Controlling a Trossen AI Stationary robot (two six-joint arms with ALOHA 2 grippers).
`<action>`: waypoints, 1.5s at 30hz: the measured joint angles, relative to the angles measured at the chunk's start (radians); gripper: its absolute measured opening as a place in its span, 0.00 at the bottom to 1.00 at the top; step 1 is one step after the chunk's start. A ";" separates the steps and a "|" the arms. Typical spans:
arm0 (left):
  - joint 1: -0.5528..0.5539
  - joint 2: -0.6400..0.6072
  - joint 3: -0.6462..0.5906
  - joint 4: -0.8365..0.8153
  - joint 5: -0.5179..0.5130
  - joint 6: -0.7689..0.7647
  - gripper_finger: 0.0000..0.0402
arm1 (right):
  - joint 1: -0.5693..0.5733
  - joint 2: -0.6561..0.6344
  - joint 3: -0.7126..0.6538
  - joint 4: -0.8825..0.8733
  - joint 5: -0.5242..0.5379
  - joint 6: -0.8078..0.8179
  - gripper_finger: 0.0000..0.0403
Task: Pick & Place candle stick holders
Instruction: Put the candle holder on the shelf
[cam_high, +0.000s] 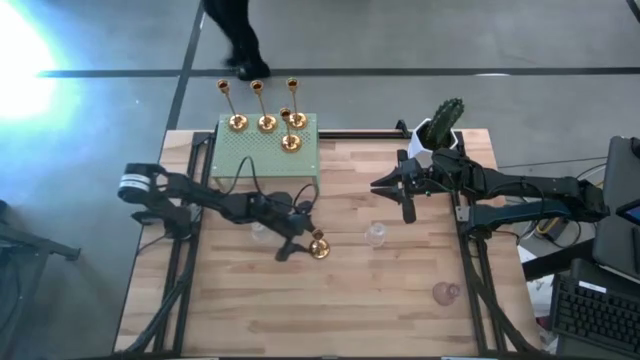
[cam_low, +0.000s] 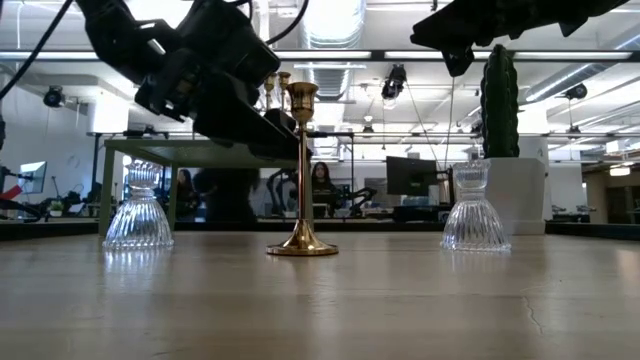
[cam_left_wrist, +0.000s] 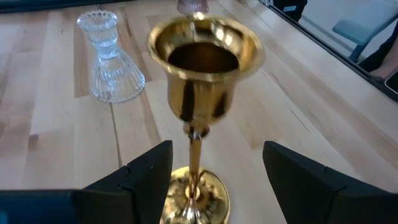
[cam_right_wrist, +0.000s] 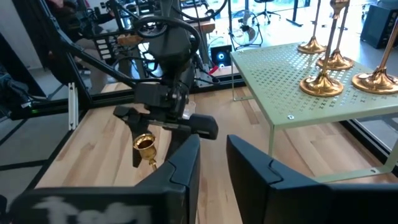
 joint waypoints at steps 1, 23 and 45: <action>0.000 0.003 0.006 0.000 0.000 0.000 0.62 | 0.000 0.000 0.000 0.000 0.000 0.000 0.20; 0.001 0.063 0.015 0.079 -0.052 -0.066 0.06 | 0.000 0.000 0.000 0.000 0.000 0.000 0.18; -0.010 -0.081 0.015 0.004 -0.105 -0.193 0.05 | 0.000 0.000 0.000 0.000 0.000 0.000 0.21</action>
